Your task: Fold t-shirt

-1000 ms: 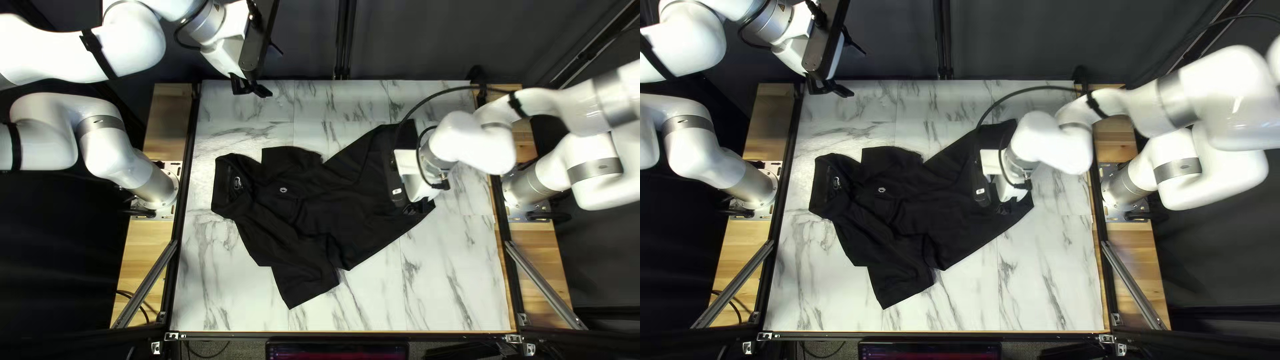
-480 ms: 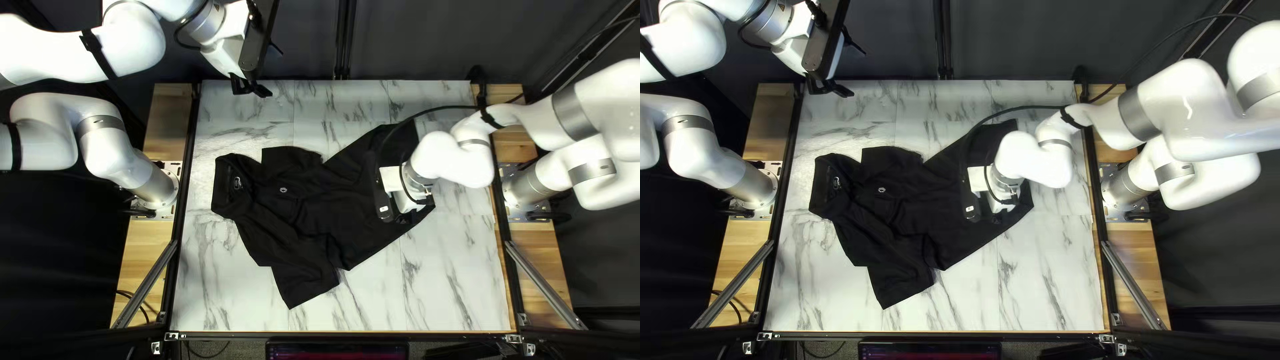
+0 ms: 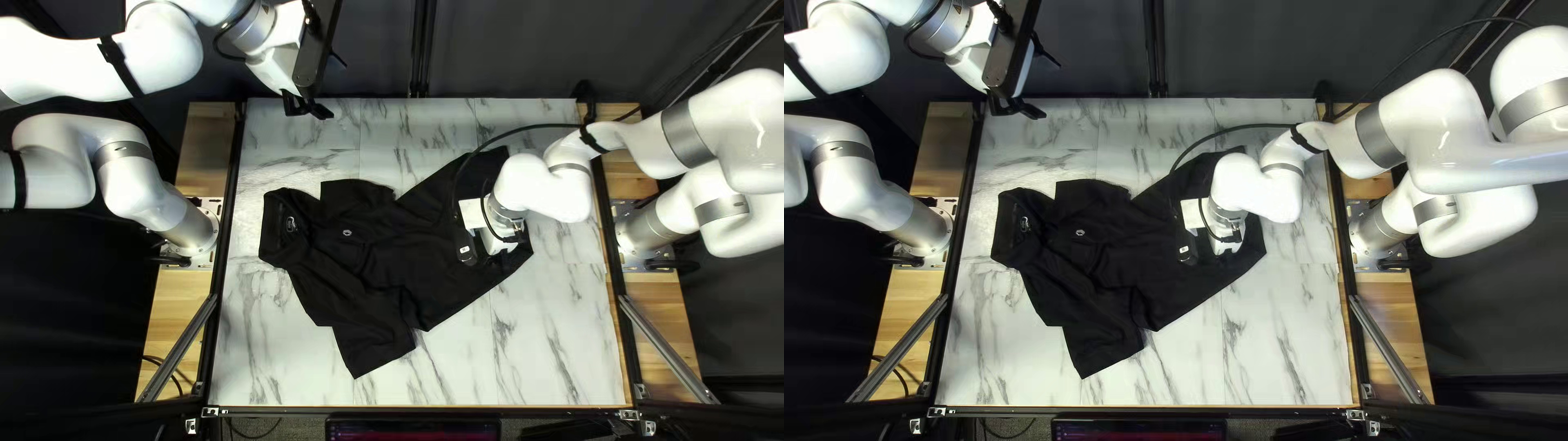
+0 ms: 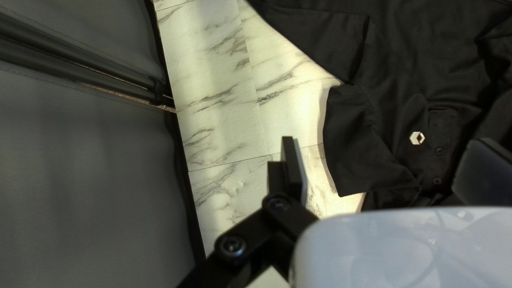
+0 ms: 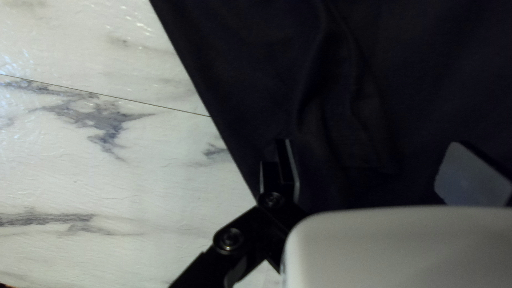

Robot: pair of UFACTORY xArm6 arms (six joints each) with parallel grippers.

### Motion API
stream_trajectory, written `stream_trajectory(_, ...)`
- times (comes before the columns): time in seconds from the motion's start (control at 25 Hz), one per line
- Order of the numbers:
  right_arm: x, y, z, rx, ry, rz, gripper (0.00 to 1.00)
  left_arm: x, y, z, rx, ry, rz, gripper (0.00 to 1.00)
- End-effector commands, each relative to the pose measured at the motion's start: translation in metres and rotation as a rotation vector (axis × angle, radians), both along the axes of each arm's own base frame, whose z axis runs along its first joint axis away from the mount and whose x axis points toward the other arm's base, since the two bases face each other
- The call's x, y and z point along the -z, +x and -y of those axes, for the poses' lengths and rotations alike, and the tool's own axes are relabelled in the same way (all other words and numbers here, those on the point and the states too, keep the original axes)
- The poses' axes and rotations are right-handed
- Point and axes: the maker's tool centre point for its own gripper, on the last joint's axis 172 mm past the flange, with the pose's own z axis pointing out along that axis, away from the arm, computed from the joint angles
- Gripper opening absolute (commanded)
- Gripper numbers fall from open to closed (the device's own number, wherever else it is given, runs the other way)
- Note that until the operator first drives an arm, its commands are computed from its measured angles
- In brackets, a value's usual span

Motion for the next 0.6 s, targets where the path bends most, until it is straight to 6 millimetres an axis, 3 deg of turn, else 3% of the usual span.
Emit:
stream_trajectory(0.04,0.007,-0.003,0.001,0.005,0.008,-0.009,0.97,0.000,0.000,0.000,0.000,0.000,0.000,1.00)
stream_trajectory(0.4,0.016,0.001,0.000,-0.012,0.038,-0.034,0.88,0.000,0.000,0.000,0.000,0.000,0.000,1.00)
stream_trajectory(0.6,0.019,0.000,-0.006,-0.027,0.046,-0.049,0.75,0.000,0.000,0.000,0.000,0.000,0.000,1.00)
